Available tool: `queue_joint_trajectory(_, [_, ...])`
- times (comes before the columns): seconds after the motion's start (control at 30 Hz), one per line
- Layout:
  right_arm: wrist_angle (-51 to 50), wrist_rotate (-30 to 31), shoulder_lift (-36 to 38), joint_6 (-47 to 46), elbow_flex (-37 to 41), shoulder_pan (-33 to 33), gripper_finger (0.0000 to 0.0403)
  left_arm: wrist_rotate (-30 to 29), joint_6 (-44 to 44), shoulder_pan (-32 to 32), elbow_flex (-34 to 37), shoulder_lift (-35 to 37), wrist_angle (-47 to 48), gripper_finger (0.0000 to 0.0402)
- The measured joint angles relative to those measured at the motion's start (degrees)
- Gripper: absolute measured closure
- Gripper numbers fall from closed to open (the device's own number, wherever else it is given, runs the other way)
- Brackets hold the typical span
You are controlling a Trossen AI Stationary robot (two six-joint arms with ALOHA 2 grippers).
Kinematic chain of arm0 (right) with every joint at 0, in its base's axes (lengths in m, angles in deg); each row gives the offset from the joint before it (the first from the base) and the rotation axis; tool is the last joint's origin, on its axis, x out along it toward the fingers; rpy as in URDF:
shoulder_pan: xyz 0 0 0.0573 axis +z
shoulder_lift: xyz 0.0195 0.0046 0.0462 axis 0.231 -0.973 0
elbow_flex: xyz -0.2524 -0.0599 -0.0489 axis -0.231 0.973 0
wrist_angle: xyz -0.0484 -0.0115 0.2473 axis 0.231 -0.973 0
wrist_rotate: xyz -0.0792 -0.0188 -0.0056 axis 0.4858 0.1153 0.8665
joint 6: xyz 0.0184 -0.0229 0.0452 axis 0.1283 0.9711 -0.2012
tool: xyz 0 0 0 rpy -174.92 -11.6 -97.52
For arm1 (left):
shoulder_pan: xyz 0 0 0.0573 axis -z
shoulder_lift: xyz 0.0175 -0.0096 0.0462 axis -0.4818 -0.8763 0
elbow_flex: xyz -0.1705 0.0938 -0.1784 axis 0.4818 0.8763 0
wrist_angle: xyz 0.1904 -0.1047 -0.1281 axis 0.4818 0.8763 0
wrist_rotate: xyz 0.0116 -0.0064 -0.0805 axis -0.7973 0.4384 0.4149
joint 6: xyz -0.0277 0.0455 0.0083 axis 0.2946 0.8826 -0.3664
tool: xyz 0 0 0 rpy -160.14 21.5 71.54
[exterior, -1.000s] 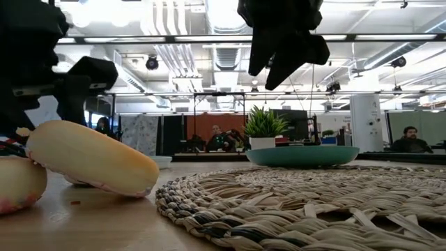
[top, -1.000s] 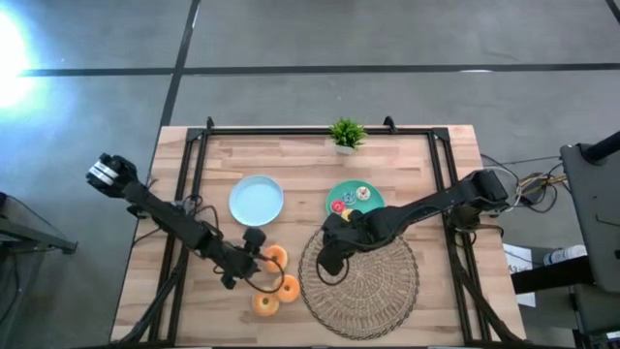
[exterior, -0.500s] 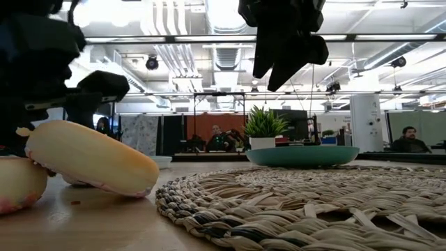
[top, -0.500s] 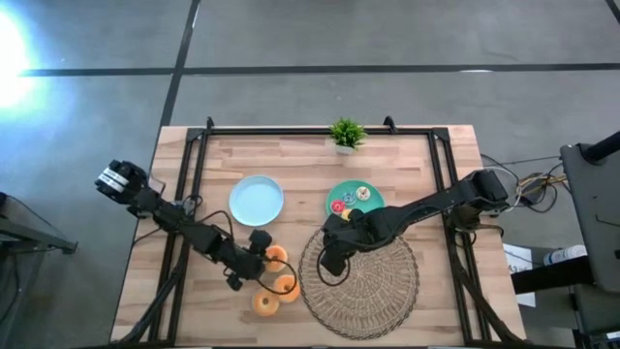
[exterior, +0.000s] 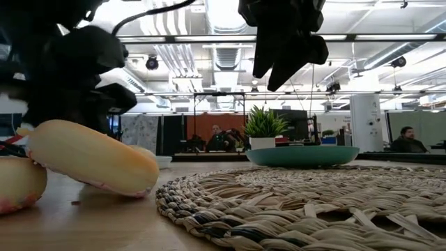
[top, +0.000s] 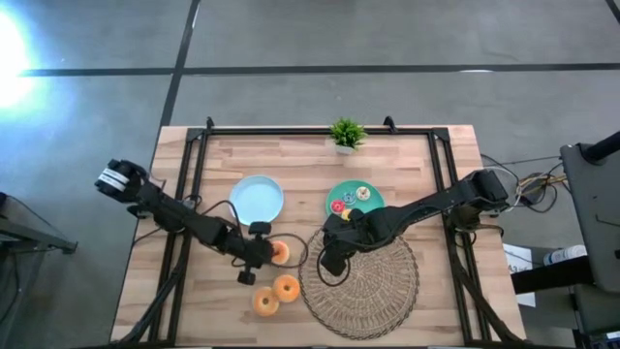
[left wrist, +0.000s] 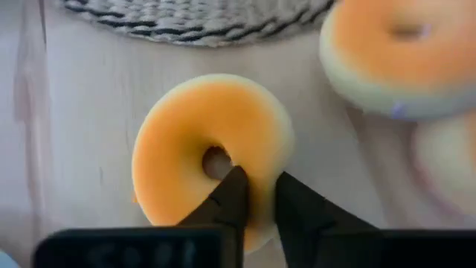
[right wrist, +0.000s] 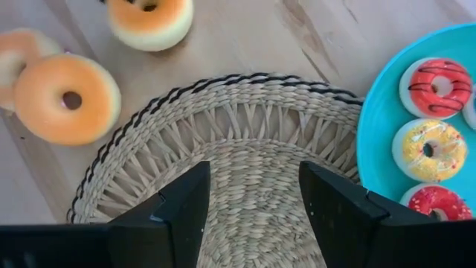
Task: Pick & Place donuts
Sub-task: Put the big black donut on the blue plate
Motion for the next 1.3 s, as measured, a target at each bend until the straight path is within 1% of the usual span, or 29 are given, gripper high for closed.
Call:
queue_joint_trajectory(0.1, [0.0, 1.4, 0.0, 0.8, 0.0, 0.1, 0.0204, 2.8, -4.0, -0.7, -0.6, 2.4, -0.5, 0.0394])
queue_joint_trajectory(0.17, [0.2, 1.6, 0.0, 3.0, 0.0, 0.2, 0.0204, 3.0, -4.4, -0.8, -0.6, 4.8, 0.6, 0.0396])
queue_joint_trajectory(0.23, [1.9, 1.3, 0.0, 8.0, 0.0, 0.6, 0.0204, 5.7, -4.8, -1.5, -0.5, 7.0, 2.7, 0.0396])
queue_joint_trajectory(0.3, [5.3, 0.9, 0.0, 14.2, 0.0, 1.2, 0.0204, 11.6, -6.2, -3.2, -0.4, 8.8, 5.3, 0.0396])
queue_joint_trajectory(0.4, [9.4, 0.8, 0.0, 25.5, -0.9, 1.7, 0.0204, 23.6, -9.1, -6.8, -0.3, 10.9, 5.9, 0.0397])
queue_joint_trajectory(0.47, [12.1, 1.4, 0.1, 31.6, -1.2, 1.6, 0.0204, 31.8, -11.5, -9.9, -0.4, 12.0, 2.7, 0.0397])
queue_joint_trajectory(0.53, [13.1, 2.6, 0.1, 35.6, -1.5, 0.9, 0.0204, 37.1, -13.9, -13.0, -0.4, 12.7, -1.7, 0.0397])
queue_joint_trajectory(0.63, [14.9, 2.7, 0.1, 38.9, -1.9, -0.6, 0.0204, 37.6, -17.1, -17.4, -0.6, 13.0, -12.2, 0.0397])
queue_joint_trajectory(0.73, [15.3, 2.8, 0.1, 39.4, -2.5, -1.8, 0.0204, 37.3, -19.0, -21.1, -0.6, 13.1, -18.4, 0.0397])
queue_joint_trajectory(0.83, [14.9, 2.7, 0.1, 40.6, -3.6, -2.4, 0.0204, 37.7, -18.7, -22.7, -0.6, 13.0, -18.1, 0.0397])
queue_joint_trajectory(0.97, [14.8, 2.7, 0.1, 46.7, -4.6, -2.4, 0.0204, 37.2, -17.3, -23.5, -0.6, 12.5, -18.2, 0.0397])
queue_joint_trajectory(1.1, [14.9, 2.6, 0.1, 49.0, -4.6, -2.4, 0.0201, 36.7, -17.3, -23.8, -0.5, 12.1, -19.1, 0.0398])
queue_joint_trajectory(1.2, [14.8, 2.6, 0.1, 49.6, -4.6, -2.4, 0.0184, 36.4, -17.3, -24.0, -0.5, 12.0, -18.9, 0.0398])
queue_joint_trajectory(1.3, [13.1, 2.8, 0.1, 49.5, -4.6, -2.4, 0.0157, 36.2, -16.9, -24.3, -0.5, 12.0, -18.7, 0.0398])
